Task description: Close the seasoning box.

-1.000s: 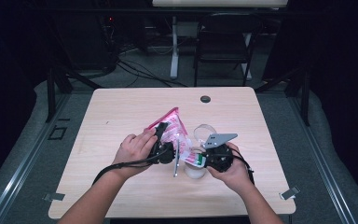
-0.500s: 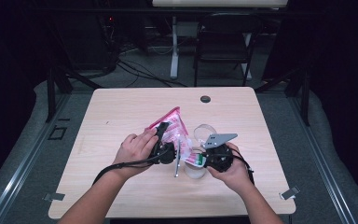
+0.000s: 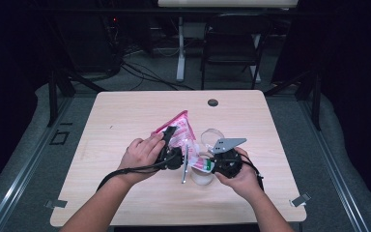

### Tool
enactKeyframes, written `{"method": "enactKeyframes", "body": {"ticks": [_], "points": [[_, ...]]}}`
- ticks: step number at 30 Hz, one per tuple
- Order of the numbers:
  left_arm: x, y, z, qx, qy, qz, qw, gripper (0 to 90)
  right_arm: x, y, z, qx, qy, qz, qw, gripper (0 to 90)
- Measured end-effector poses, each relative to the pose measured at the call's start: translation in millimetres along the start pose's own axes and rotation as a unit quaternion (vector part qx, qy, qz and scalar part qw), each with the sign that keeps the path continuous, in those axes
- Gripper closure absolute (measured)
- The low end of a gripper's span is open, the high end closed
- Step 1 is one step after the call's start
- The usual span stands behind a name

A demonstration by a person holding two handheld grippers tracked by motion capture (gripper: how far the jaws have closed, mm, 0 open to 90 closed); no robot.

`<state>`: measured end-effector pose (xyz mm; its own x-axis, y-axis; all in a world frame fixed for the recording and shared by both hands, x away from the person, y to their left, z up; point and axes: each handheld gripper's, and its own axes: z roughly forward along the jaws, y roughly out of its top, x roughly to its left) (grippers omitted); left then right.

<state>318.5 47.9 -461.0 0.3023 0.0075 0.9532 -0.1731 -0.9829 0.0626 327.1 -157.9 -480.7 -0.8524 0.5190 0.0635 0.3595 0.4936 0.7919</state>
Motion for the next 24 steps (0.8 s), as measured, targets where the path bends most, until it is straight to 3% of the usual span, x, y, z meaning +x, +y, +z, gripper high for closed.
{"method": "enactKeyframes", "body": {"ticks": [13, 15, 16, 24], "points": [[1.7, 1.9, -1.5, -0.009, 0.011, 0.008, 0.9999, 64.8, -0.5, -0.6, 0.8, 0.002, 0.002, 0.002, 1.0000, 90.0], [2.4, 2.8, -3.2, -0.001, 0.007, 0.008, 0.9999, 64.8, -0.5, -0.8, 1.1, 0.004, 0.003, 0.002, 1.0000, 90.0], [1.3, 2.2, -2.1, -0.012, 0.014, 0.004, 0.9998, 64.9, -0.6, -0.8, 1.1, 0.004, 0.003, 0.002, 1.0000, 90.0], [2.0, 3.5, -2.4, -0.013, 0.017, 0.007, 0.9997, 64.9, -1.3, -1.0, 0.7, 0.003, 0.002, 0.003, 1.0000, 90.0]]}}
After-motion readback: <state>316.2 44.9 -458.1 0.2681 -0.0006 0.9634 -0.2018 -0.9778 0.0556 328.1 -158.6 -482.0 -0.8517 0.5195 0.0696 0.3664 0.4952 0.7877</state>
